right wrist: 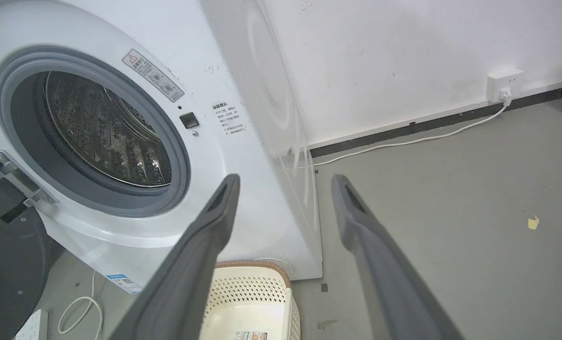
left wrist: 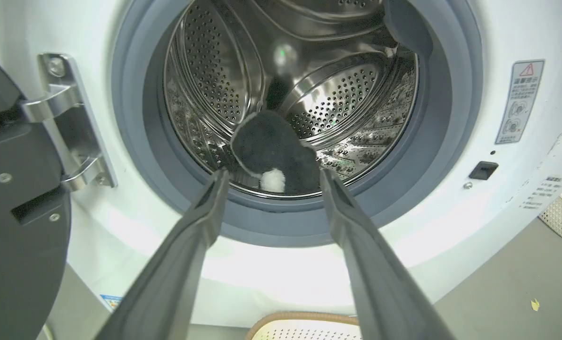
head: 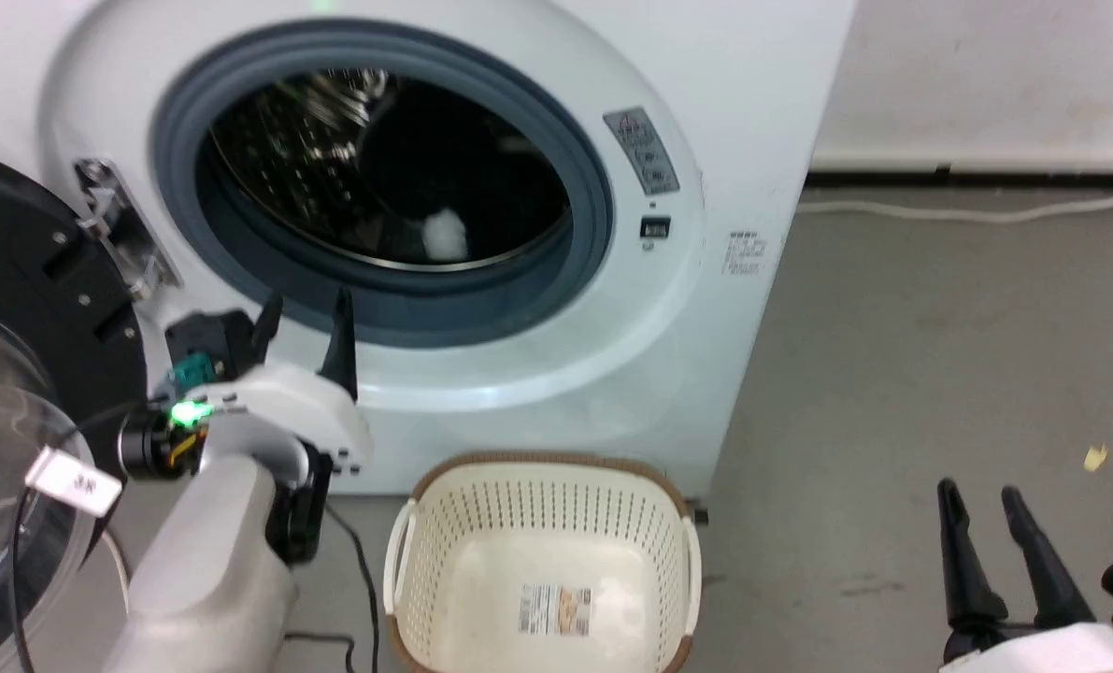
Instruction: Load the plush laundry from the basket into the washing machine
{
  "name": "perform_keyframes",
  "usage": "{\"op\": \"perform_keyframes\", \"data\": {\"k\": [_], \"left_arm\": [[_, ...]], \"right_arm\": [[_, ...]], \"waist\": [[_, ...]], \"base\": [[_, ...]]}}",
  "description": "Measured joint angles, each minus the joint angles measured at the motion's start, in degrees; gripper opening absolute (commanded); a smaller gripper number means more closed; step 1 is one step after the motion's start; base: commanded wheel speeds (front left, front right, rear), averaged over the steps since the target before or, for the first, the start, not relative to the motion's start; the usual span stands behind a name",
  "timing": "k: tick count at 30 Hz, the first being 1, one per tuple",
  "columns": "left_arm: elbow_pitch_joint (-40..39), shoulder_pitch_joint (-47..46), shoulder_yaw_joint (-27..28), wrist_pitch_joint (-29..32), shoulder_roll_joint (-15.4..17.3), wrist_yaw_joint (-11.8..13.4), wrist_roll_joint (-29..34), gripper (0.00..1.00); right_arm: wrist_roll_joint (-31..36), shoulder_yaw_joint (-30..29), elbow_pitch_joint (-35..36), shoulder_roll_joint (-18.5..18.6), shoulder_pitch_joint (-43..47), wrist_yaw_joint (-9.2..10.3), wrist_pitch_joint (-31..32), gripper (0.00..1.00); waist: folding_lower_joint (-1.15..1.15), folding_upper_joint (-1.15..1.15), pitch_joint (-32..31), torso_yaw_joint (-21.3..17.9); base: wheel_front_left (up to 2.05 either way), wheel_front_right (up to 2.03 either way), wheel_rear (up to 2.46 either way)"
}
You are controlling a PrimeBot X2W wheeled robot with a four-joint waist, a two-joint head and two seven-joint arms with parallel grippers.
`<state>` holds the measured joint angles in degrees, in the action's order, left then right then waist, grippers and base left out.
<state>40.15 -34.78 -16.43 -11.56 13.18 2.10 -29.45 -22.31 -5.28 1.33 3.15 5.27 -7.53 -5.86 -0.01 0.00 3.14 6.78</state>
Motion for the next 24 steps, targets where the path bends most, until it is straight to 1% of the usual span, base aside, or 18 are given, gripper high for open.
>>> {"op": "perform_keyframes", "data": {"k": [1,3,6,10,11,12,13,14,15,16,17,19,20,21,24], "left_arm": [[0.00,0.00,0.00,0.00,0.00,0.00,0.00,1.00],[-1.85,3.25,-0.30,0.47,0.56,0.33,0.00,1.00],[-3.50,5.12,-0.49,0.64,1.00,0.81,0.00,1.00],[-8.55,9.76,-0.78,0.89,2.03,1.89,-0.02,1.00],[-8.55,9.76,-0.78,0.89,2.03,1.89,-0.02,1.00],[-10.66,11.68,-0.76,0.87,2.29,2.49,-0.07,1.00],[-10.66,11.68,-0.76,0.87,2.29,2.49,-0.07,1.00],[-12.78,13.49,-0.92,0.86,2.24,2.90,-0.09,1.00],[-12.78,13.49,-0.92,0.86,2.24,2.90,-0.09,1.00],[-14.74,15.29,-0.93,0.62,2.20,3.46,-0.45,1.00],[-14.74,15.29,-0.93,0.62,2.20,3.46,-0.45,1.00],[-17.17,18.08,-1.05,0.33,2.20,4.05,-0.49,1.00],[-17.17,18.08,-1.05,0.33,2.20,4.05,-0.49,1.00],[-18.52,19.81,-1.08,0.12,2.16,4.81,-0.49,1.00],[-19.85,21.32,-1.05,-0.18,2.16,5.19,-0.53,1.00]], "right_arm": [[0.00,0.00,0.00,0.00,0.00,0.00,0.00,1.00],[-0.68,0.41,-1.00,-0.01,1.10,0.00,-0.32,1.00],[-1.07,0.85,-1.41,-0.02,1.58,0.00,-0.46,1.00],[-1.69,1.85,-2.63,-0.08,1.85,0.00,-1.41,1.00],[-1.69,1.85,-2.63,-0.08,1.85,0.00,-1.41,1.00],[-2.00,2.12,-2.99,-0.10,1.89,0.00,-1.82,1.00],[-2.00,2.12,-2.99,-0.10,1.89,0.00,-1.82,1.00],[-2.08,2.31,-3.32,-0.10,1.92,0.00,-1.91,1.00],[-2.08,2.31,-3.32,-0.10,1.92,0.00,-1.91,1.00],[-2.30,2.46,-3.69,-0.10,2.01,0.00,-2.37,1.00],[-2.30,2.46,-3.69,-0.10,2.01,0.00,-2.37,1.00],[-2.48,2.64,-4.15,-0.10,2.49,0.00,-2.69,1.00],[-2.48,2.64,-4.15,-0.10,2.49,0.00,-2.69,1.00],[-2.54,2.76,-4.43,-0.11,2.53,0.00,-3.01,1.00],[-2.56,2.96,-4.60,-0.11,2.60,0.00,-3.34,1.00]], "waist": [[0.00,0.00,0.00,0.00],[0.00,0.00,-2.66,0.06],[0.00,0.00,-4.09,0.06],[0.00,0.00,-6.54,-0.19],[0.00,0.00,-6.54,-0.19],[0.00,0.00,-7.13,-0.37],[0.00,0.00,-7.13,-0.37],[0.01,0.00,-7.57,-0.53],[0.01,0.00,-7.57,-0.53],[0.01,0.00,-7.90,-0.64],[0.01,0.00,-7.90,-0.64],[0.01,0.00,-8.24,-0.76],[0.01,0.00,-8.24,-0.76],[0.01,0.00,-8.40,-0.81],[0.01,0.00,-8.54,-0.85]], "base": [[0.00,0.00,0.00],[0.00,0.00,0.00],[0.00,0.00,0.00],[0.00,0.00,0.00],[0.00,0.00,0.00],[0.00,0.00,0.00],[0.00,0.00,0.00],[0.00,0.00,0.00],[0.00,0.00,0.00],[0.00,0.00,0.00],[0.00,0.00,0.00],[0.00,0.00,0.00],[0.00,0.00,0.00],[0.00,0.00,0.00],[0.00,0.00,0.00]]}}
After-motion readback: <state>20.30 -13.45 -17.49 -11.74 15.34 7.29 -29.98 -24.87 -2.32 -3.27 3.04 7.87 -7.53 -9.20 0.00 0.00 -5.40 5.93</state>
